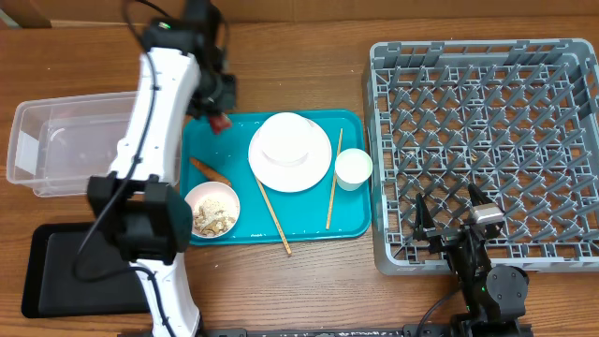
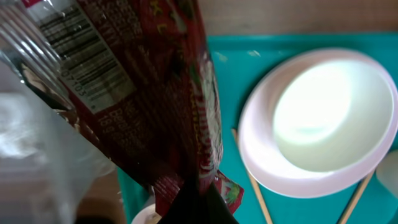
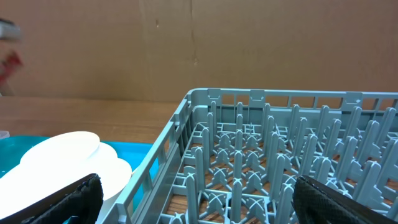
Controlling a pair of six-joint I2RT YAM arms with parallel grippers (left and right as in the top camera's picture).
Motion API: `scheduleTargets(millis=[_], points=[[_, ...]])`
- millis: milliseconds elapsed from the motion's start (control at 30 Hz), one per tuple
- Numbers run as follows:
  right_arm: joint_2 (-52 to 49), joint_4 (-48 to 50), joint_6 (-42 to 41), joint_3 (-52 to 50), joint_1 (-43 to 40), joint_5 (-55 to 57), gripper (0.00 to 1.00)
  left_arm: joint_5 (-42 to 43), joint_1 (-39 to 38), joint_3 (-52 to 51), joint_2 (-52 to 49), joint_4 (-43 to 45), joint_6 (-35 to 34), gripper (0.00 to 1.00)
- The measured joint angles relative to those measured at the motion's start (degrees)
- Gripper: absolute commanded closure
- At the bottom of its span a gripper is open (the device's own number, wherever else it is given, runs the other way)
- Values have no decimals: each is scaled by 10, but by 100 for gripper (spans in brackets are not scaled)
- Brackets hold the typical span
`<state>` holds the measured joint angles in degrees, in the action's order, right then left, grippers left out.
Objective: Sort waste into correct bins and load items into the dishwasher
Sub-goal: 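Lift the red wrapper and drop it into the clear bin, then grasp the rim of the pink bowl of rice with the left gripper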
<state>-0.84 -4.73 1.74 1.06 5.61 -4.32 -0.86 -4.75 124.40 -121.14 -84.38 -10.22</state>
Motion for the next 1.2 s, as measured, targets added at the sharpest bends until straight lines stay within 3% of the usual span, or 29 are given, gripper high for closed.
scheduleTargets(millis=[433,700,733,800,833,1000,1200], points=[[0,0,0,0,0,0,0,-33,270,17,0,-17,-94,96],[0,0,0,0,0,0,0,-26,346,-38,0,31,-94,94],[0,0,0,0,0,0,0,-24,348,-44,0,37,-92,87],[0,0,0,0,0,0,0,-20,348,-57,0,46,-85,41],[0,0,0,0,0,0,0,-17,348,-61,0,49,-85,31],[0,0,0,0,0,0,0,-13,348,-69,0,62,-82,26],[0,0,0,0,0,0,0,17,345,-41,0,15,-78,36]])
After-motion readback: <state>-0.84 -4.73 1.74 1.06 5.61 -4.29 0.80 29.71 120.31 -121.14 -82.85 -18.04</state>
